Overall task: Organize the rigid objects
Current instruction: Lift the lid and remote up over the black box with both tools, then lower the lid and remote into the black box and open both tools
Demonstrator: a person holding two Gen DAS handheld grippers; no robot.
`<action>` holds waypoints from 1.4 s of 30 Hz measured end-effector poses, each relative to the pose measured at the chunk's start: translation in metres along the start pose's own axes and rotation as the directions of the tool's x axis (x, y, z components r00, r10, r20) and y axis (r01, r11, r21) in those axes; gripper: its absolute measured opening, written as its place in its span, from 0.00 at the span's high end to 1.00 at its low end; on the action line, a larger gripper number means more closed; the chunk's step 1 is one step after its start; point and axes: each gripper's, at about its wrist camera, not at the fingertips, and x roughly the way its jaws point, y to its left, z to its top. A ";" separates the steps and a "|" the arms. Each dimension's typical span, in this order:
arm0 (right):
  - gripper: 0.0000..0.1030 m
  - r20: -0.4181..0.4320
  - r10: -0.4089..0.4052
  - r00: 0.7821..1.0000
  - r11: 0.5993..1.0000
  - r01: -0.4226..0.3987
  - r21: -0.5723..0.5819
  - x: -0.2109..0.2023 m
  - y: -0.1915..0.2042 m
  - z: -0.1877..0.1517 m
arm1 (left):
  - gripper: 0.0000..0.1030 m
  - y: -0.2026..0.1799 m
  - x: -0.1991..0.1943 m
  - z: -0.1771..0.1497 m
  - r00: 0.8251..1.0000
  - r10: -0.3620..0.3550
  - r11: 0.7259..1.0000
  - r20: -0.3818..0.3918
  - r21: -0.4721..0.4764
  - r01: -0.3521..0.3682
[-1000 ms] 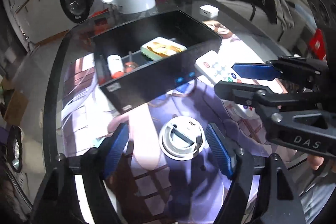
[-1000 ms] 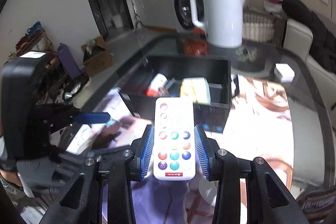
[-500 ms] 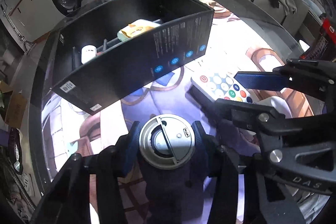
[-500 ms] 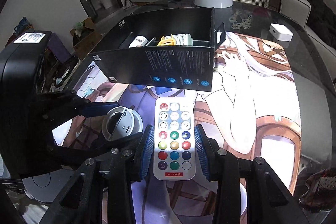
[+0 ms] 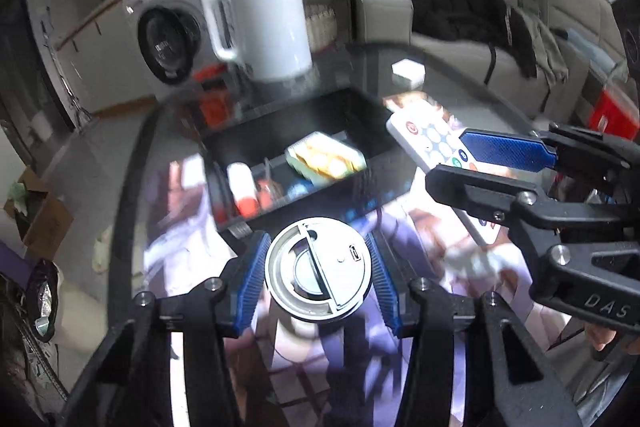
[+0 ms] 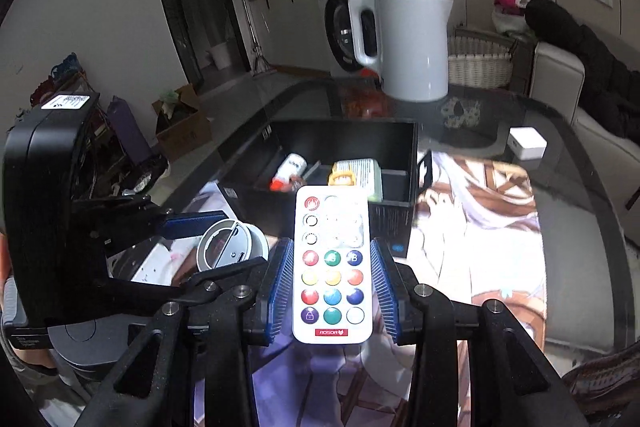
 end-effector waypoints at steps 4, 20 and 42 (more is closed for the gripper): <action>0.63 0.180 -0.011 0.984 0.997 0.025 -0.075 -0.033 0.018 0.010 | 0.53 0.015 -0.035 0.008 0.980 0.063 0.997 0.191 -0.046 -0.055; 0.62 0.411 -0.033 0.911 0.988 0.091 -0.123 -0.076 0.040 0.018 | 0.53 0.038 -0.073 0.016 0.913 0.096 0.989 0.397 -0.139 -0.044; 0.62 0.426 -0.097 0.899 0.994 0.111 -0.010 -0.018 0.015 0.075 | 0.53 0.084 0.013 0.055 0.947 0.118 0.954 0.299 -0.299 -0.024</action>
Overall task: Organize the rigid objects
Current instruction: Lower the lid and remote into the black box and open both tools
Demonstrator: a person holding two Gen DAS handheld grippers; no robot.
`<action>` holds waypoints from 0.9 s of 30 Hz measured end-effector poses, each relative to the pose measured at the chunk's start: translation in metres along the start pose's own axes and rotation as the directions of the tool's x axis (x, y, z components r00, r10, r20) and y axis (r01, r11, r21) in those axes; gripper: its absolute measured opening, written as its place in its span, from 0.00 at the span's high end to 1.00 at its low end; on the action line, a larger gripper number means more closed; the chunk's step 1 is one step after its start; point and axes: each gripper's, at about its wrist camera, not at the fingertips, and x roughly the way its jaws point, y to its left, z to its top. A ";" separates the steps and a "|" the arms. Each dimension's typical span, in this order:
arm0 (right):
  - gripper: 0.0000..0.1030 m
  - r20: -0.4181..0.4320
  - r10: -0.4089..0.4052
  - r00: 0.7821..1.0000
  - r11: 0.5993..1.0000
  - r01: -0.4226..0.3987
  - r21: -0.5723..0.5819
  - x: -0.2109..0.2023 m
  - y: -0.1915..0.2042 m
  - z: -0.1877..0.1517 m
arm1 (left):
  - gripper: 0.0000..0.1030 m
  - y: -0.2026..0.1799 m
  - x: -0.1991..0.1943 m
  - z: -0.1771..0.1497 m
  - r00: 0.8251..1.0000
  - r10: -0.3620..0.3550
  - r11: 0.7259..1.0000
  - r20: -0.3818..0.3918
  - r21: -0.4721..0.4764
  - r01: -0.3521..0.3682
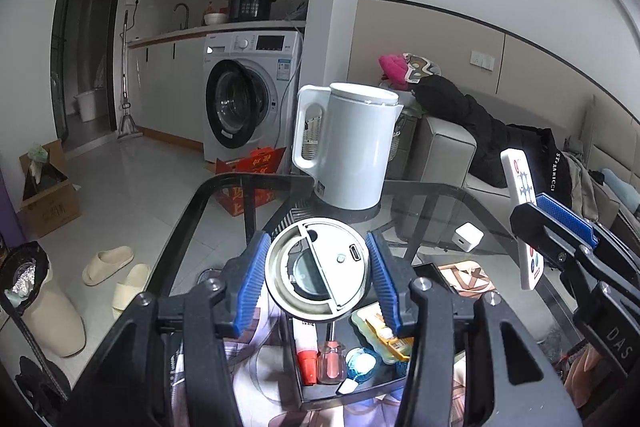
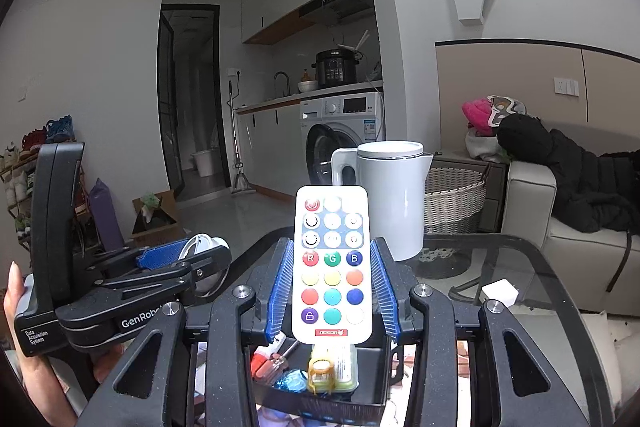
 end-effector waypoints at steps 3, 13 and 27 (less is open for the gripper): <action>0.62 -0.034 0.004 0.999 1.000 -0.005 -0.015 0.014 0.001 -0.005 | 0.53 0.002 0.015 -0.003 0.999 0.002 1.000 -0.040 0.001 -0.002; 0.63 -0.287 0.036 0.957 0.999 -0.027 0.036 0.069 -0.012 -0.030 | 0.53 -0.002 0.069 -0.018 0.963 0.028 1.000 -0.268 0.011 -0.026; 0.63 -0.547 0.105 0.830 0.992 -0.047 0.119 0.108 -0.030 -0.077 | 0.53 -0.026 0.071 -0.031 0.934 -0.024 0.996 -0.356 0.076 0.055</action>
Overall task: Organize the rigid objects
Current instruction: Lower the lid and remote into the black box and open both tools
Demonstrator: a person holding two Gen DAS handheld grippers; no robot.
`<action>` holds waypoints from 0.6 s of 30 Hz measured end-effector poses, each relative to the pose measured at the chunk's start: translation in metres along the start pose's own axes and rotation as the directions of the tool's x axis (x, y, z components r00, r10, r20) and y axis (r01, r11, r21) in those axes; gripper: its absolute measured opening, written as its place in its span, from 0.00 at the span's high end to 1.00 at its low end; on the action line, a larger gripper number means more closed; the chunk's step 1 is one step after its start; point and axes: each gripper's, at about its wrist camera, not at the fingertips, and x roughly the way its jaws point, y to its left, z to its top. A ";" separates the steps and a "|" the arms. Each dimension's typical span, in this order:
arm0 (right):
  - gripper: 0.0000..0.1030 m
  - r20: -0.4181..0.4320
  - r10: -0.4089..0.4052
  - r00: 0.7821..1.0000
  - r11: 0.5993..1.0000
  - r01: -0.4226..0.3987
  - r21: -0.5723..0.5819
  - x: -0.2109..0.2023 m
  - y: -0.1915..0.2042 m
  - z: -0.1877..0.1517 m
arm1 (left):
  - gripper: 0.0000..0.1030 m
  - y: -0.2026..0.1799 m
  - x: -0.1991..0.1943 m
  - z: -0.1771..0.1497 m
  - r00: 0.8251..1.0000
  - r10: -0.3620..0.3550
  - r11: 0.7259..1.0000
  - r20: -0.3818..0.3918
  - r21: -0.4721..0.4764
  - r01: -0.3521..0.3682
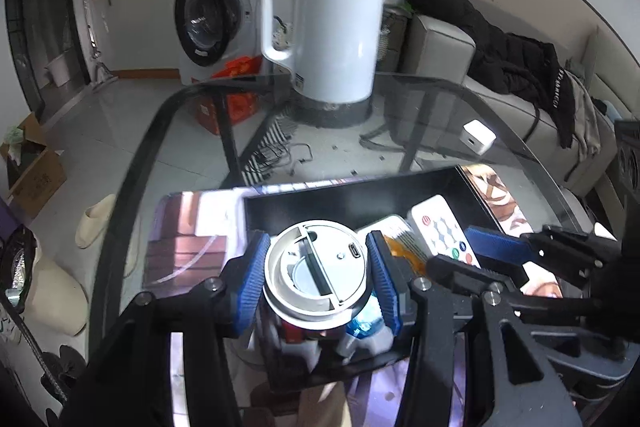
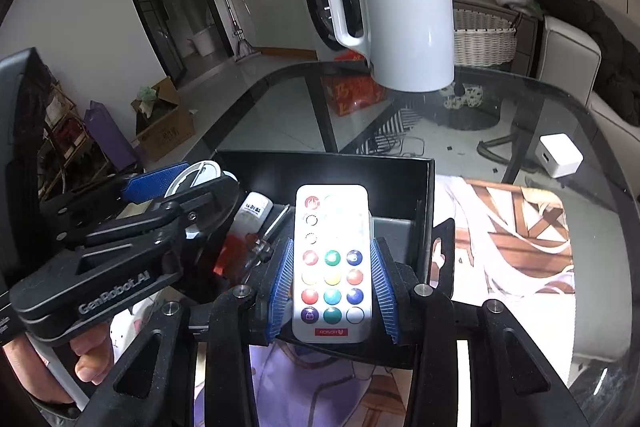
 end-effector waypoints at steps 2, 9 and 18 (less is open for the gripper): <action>0.63 -0.007 -0.007 1.000 1.000 0.007 0.000 -0.001 0.000 0.000 | 0.53 -0.003 0.003 -0.003 1.000 0.001 1.000 -0.020 0.013 -0.001; 0.63 -0.024 -0.010 1.000 1.000 0.010 -0.007 -0.004 0.003 0.001 | 0.53 -0.006 0.009 -0.005 0.999 0.008 1.000 -0.048 0.027 -0.007; 0.62 -0.051 -0.014 0.999 1.000 0.014 -0.016 -0.008 0.006 -0.002 | 0.52 -0.009 0.005 -0.008 0.999 0.030 0.998 -0.043 0.053 -0.028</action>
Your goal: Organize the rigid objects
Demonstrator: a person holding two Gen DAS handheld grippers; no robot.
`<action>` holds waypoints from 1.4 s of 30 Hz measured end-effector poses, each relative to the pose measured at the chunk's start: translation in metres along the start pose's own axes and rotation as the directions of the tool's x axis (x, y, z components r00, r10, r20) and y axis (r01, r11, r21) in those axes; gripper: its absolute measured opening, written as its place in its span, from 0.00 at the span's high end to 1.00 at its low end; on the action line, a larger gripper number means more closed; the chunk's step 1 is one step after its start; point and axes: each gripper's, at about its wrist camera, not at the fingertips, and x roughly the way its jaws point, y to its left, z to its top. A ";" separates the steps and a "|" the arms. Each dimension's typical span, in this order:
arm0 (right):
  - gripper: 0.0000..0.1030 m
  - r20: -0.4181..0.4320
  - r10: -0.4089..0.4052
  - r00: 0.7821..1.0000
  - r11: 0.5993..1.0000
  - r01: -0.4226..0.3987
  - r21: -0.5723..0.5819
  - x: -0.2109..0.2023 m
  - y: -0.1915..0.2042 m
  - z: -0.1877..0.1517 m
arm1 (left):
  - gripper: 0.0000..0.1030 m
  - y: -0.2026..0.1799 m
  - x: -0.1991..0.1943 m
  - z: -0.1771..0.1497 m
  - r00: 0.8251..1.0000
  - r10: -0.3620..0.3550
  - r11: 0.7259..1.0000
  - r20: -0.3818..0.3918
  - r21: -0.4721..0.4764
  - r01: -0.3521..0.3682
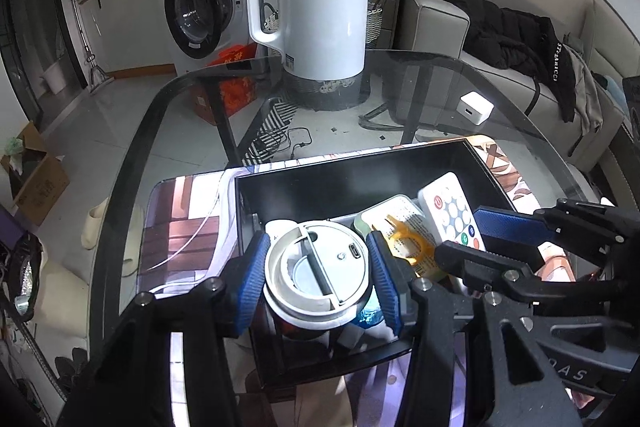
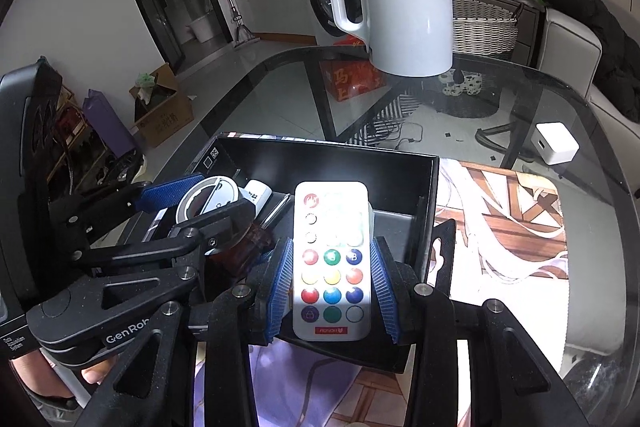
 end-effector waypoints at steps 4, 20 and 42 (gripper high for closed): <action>0.57 0.004 0.009 1.000 1.000 -0.009 -0.003 -0.004 0.003 -0.005 | 0.47 0.004 -0.009 -0.002 1.000 -0.010 1.000 0.024 -0.025 0.010; 0.18 0.216 0.002 0.976 1.000 -0.004 0.009 -0.070 0.005 -0.043 | 0.24 -0.013 -0.071 -0.031 0.977 0.064 0.998 0.202 0.000 -0.065; 0.01 0.562 -0.200 0.802 0.979 0.140 0.149 -0.138 0.021 -0.112 | 0.00 -0.026 -0.122 -0.092 0.861 0.119 0.988 0.495 0.028 -0.152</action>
